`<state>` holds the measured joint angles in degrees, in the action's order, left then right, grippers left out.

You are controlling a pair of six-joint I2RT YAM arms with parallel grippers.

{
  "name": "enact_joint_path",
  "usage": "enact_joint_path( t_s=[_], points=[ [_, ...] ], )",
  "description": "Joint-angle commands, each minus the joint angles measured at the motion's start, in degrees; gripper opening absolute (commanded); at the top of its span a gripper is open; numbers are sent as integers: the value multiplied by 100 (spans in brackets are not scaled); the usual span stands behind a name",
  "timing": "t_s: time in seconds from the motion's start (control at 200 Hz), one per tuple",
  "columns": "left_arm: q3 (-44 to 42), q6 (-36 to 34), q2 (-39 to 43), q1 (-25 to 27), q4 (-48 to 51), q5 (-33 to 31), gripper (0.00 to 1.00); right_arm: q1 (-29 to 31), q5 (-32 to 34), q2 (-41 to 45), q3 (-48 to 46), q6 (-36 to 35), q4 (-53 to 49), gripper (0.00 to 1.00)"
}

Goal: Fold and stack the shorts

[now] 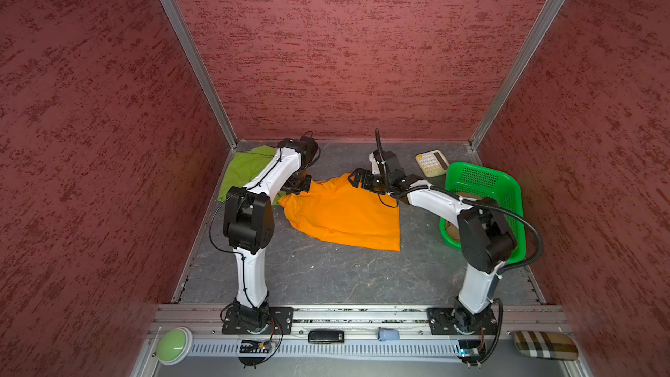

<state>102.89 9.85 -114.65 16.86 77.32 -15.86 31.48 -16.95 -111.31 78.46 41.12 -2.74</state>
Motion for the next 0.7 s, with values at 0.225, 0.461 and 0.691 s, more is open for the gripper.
enact_joint_path(
  t_s=[0.225,0.461,0.691],
  points=[
    [-309,30,206,-218,-329,422,0,319,-911,-2065,1564,1460,1217,99],
    [-460,-41,197,-227,-472,495,0,20,-732,-3169,3028,1276,618,99],
    [-569,-77,111,-280,-569,505,0,-323,-762,-3920,4449,1147,-265,99]
  ],
)
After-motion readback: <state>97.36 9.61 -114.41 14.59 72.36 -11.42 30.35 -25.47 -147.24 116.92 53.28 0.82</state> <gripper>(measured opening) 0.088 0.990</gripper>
